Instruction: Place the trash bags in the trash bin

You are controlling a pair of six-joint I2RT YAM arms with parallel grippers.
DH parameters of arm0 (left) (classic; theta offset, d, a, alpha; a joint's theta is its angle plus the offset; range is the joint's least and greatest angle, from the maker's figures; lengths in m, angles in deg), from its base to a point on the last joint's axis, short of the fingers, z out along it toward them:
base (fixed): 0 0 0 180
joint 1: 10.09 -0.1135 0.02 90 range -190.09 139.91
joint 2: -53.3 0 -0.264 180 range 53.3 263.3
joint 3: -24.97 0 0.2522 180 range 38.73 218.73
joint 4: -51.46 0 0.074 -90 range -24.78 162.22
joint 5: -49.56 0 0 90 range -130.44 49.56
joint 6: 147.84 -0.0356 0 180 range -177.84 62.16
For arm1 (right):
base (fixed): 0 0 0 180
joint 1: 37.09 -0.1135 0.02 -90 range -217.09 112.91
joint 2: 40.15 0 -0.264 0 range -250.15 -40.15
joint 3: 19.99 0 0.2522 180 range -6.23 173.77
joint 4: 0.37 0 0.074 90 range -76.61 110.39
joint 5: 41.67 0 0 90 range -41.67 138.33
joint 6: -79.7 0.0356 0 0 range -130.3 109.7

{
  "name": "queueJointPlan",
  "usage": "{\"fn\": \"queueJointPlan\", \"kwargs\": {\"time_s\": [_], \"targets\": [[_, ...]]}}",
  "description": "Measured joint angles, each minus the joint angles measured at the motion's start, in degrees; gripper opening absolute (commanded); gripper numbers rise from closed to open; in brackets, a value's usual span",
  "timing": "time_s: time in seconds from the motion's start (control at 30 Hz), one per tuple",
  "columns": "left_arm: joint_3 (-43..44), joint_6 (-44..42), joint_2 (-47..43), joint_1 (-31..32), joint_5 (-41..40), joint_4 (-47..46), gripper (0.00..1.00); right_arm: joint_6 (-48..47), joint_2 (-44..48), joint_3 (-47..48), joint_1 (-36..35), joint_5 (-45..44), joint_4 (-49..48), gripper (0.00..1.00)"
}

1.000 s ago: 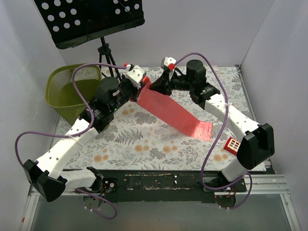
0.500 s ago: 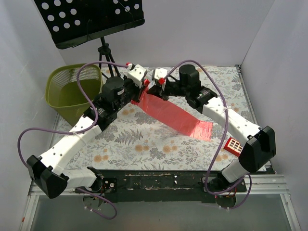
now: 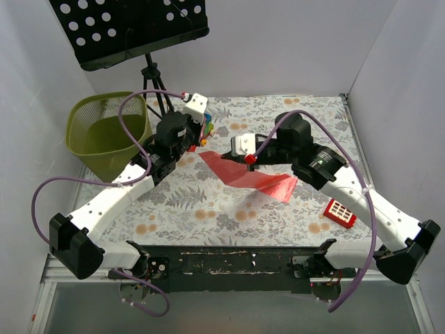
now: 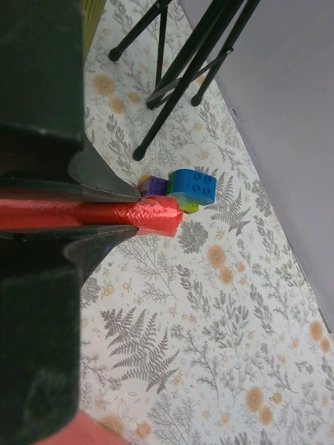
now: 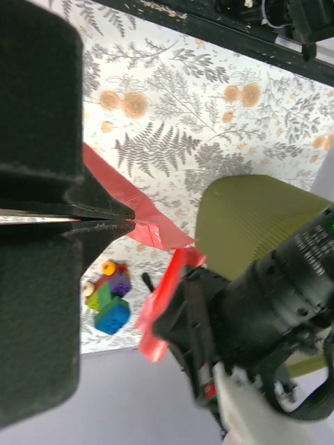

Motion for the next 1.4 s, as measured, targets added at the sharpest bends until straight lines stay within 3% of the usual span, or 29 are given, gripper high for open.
{"fn": "queueJointPlan", "kwargs": {"time_s": [0.2, 0.33, 0.47, 0.67, 0.8, 0.9, 1.03, 1.1, 1.13, 1.23, 1.4], "targets": [[-5.25, -8.96, -5.60, -0.33, 8.31, 6.32, 0.00, 2.40, 5.62, -0.39, 3.32, -3.82, 4.00, 0.01], [-8.61, -20.26, -14.23, -0.33, 17.09, 19.54, 0.00, 6.19, 10.49, -1.46, 6.21, -10.49, 1.03, 0.01], [-13.92, -31.21, -22.64, -0.33, 19.85, 32.09, 0.00, 8.61, 12.46, -1.42, 8.24, -17.99, -3.98, 0.01], [-27.87, -46.47, -30.25, -0.33, 16.06, 47.32, 0.00, 10.38, 11.21, -1.38, 10.12, -23.08, -6.91, 0.01], [-38.73, -54.34, -40.00, -0.33, 11.45, 53.70, 0.00, 11.26, 10.38, -1.38, 10.75, -24.55, -7.76, 0.01], [-47.78, -57.16, -47.58, -0.31, 6.23, 51.80, 0.00, 11.72, 10.03, -1.36, 10.78, -24.76, -8.35, 0.01], [-53.02, -57.57, -49.94, 0.13, -1.31, 47.17, 0.00, 12.26, 9.44, -0.83, 10.78, -24.74, -8.20, 0.01], [-54.97, -57.48, -50.01, 0.15, -4.72, 43.76, 0.12, 12.33, 9.05, -0.17, 10.80, -24.70, -8.04, 0.01], [-55.69, -57.37, -50.07, 0.15, -6.03, 42.29, 0.25, 12.35, 8.83, 0.20, 10.80, -24.70, -8.00, 0.01], [-58.27, -57.33, -50.97, 0.17, -9.16, 38.38, 0.49, 12.37, 8.24, 1.42, 10.91, -24.52, -7.74, 0.01], [-55.65, -56.22, -51.49, 0.11, -7.19, 39.69, 0.73, 12.33, 7.63, 3.52, 11.10, -24.52, -6.88, 0.01]]}}
